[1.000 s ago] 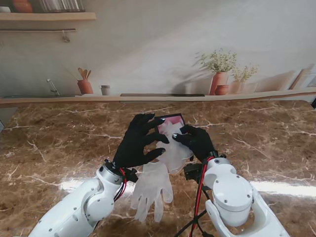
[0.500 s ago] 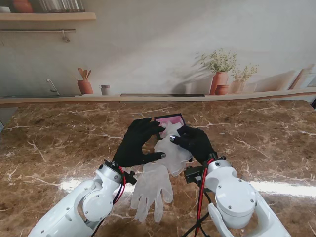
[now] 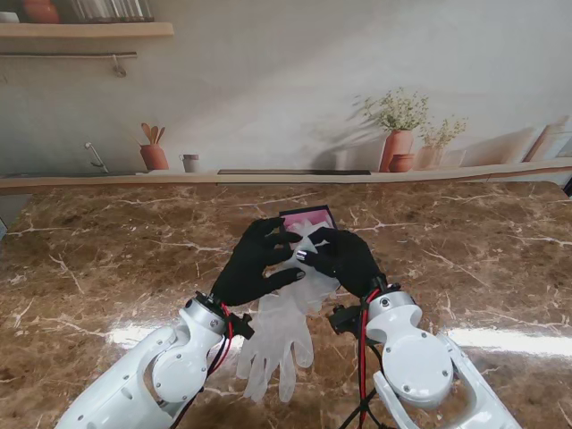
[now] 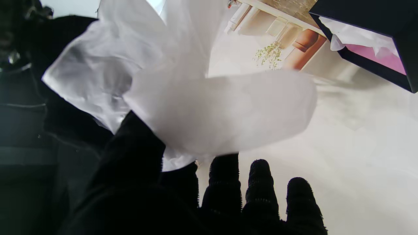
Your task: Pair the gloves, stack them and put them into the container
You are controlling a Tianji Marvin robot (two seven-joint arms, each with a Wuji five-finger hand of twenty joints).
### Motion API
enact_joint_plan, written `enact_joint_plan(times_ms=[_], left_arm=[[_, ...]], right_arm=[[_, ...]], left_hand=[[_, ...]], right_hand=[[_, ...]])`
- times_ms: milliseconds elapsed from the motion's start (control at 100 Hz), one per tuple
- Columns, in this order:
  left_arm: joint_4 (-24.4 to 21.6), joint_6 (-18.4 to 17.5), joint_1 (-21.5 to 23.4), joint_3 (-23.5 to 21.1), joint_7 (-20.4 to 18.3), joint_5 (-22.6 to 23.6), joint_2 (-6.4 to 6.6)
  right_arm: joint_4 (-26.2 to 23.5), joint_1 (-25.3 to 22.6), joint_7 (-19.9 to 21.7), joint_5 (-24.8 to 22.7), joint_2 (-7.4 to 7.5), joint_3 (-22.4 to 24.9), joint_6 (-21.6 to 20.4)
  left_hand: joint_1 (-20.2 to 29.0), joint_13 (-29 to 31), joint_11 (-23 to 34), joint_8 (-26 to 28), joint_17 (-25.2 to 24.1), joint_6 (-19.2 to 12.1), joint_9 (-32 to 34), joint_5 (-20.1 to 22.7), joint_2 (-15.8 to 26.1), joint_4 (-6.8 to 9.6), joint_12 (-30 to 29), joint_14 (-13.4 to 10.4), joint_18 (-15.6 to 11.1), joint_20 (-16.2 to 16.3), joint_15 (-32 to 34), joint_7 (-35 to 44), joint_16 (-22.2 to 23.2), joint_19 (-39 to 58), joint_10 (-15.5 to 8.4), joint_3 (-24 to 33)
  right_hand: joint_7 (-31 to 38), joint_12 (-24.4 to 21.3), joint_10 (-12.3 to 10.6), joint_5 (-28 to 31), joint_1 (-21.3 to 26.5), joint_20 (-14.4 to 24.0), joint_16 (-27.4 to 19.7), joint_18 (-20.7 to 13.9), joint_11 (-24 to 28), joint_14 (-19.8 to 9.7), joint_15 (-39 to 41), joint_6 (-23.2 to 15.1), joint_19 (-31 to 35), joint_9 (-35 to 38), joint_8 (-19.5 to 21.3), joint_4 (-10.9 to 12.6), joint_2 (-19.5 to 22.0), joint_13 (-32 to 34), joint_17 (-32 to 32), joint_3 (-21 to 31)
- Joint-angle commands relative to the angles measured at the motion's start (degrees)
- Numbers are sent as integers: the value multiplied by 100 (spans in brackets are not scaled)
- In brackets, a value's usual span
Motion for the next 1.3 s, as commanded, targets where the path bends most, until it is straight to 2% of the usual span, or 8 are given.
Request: enact_joint_plan(times_ms=[0,270,900,1050,1120,1150,1210,1290], left_arm=[[-9,-9,61,-13,-12,-105,-47],[-31,47,138,-58,154,-342,-130],[-11,114,142,-82,450,-323,-199],[78,140,75,-36,486,-123,-169],[117,129,57,-3,492,-99,-169],[137,127,49,8,515,-64,-167],[146,137,51,9,520,-27,-158],[146,158,68,-15,504,18,-140]], right_arm=[[120,-87,-116,-73,-31,-9,-34],[274,-365,-763,-634,-116,98,-181],[308,-683,145,614,-15,84,279],[312,-576,-143,450,-72,-134,183],[299,-520,-247,372,-97,-217,232],[298,-496,-354,325,-122,-261,266],[304,-467,-560,235,-169,-323,284],[327,-453,-710,51,-186,-327,151]], left_hand=[[272,93,84,459,32,-353,56,-67,303,71,116,-205,-268,-66,162,98,96,-165,-186,-117],[387,91,103,955,22,-288,52,-106,391,46,211,-205,-284,-33,219,44,139,-128,-186,-215],[516,23,156,971,19,-280,-88,-128,449,61,249,-203,-267,-56,269,-15,148,-154,-161,-427],[747,-4,174,839,51,-321,-134,-156,541,140,244,-174,-273,-318,263,23,155,-269,-153,-861],[859,-24,171,759,51,-330,-167,-182,597,194,240,-186,-277,-392,250,30,153,-258,-155,-1092],[853,-19,173,748,52,-334,-171,-186,593,198,241,-178,-272,-394,251,23,154,-259,-156,-1100],[831,-26,165,702,51,-346,-188,-176,574,212,235,-177,-265,-398,244,4,152,-263,-166,-1112],[760,-19,125,539,53,-387,-206,-166,521,265,188,-162,-256,-405,227,-17,147,-266,-150,-1098]], right_hand=[[-1386,342,-55,-209,-525,461,151,-216,-272,74,-532,109,-221,-366,680,502,97,-262,-683,-156],[-2851,-212,69,-2016,-1079,1281,-107,-561,-1401,-131,-2426,577,-2048,-3381,1013,907,700,-3276,-3141,-1623],[-1912,246,179,-738,-2128,1432,549,-520,-637,-15,-1065,545,-1185,-2257,1743,1127,773,-2286,-2243,-1741],[-1807,317,53,-532,-1663,1470,577,-500,-617,-113,-1004,273,-1102,-2082,1810,1129,394,-2201,-2208,-1739],[-1463,419,-19,-126,-294,1520,612,-433,-505,-151,-850,15,-976,-1780,1844,1224,317,-2054,-2150,-2475],[-290,418,-58,-213,591,1511,602,-421,-428,-172,-752,-279,-882,-1527,890,1159,383,-1921,-2069,-2887],[643,808,-97,-76,329,1474,588,-425,-480,-180,-618,-540,-716,-1104,233,459,374,-1700,-1906,-467],[814,868,-50,33,307,1474,606,-423,-460,-151,-554,-602,-662,-1011,355,201,579,-1684,-1934,62]])
